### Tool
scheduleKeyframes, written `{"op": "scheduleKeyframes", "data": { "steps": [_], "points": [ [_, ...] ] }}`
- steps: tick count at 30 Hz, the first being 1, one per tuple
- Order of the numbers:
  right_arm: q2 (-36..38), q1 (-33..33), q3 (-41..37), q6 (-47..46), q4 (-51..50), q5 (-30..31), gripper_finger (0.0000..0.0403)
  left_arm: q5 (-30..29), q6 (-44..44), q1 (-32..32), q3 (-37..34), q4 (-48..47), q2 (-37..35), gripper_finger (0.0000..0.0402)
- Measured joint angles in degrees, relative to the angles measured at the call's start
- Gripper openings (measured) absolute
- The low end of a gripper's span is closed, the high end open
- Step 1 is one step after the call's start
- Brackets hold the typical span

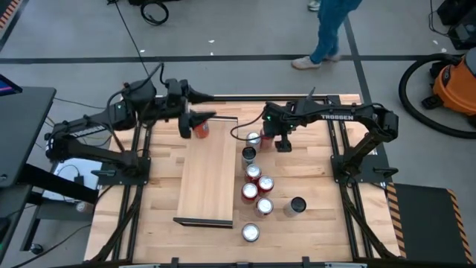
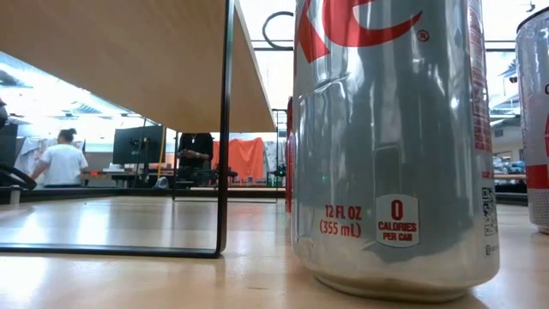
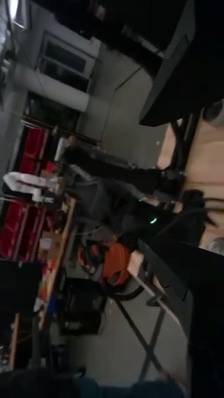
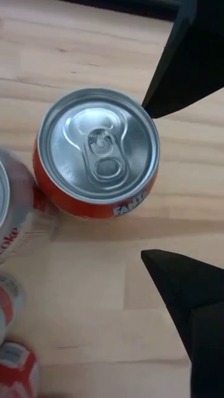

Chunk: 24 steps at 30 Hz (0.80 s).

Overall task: Place canned beverage on shelf
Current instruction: Put the orange soda can aligned with the other orange soda can on the shelf

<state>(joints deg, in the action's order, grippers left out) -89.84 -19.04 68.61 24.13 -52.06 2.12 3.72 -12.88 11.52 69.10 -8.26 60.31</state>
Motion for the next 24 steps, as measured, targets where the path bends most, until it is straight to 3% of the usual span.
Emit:
{"op": "scheduleKeyframes", "data": {
  "steps": [6, 14, 19, 24],
  "points": [
    [0.0, -2.53, 0.01, 5.99, 2.67, 1.71, 0.0373, -13.93, 0.16, -7.21, -0.02, -2.92, 0.09, 0.0318],
    [0.02, -3.82, 0.01, 4.66, 5.33, -3.44, 0.0372, -25.38, 0.14, -12.1, -0.01, -2.74, 0.1, 0.0317],
    [0.02, -3.4, 0.03, -7.04, 7.53, -3.49, 0.0364, -30.64, -2.45, -11.38, 0.0, -2.72, 0.09, 0.0317],
    [0.02, -2.74, 0.03, -24.08, 6.59, -3.47, 0.0348, -31.16, 1.04, -8.47, -0.01, -2.64, 0.09, 0.0318]
  ]
}}
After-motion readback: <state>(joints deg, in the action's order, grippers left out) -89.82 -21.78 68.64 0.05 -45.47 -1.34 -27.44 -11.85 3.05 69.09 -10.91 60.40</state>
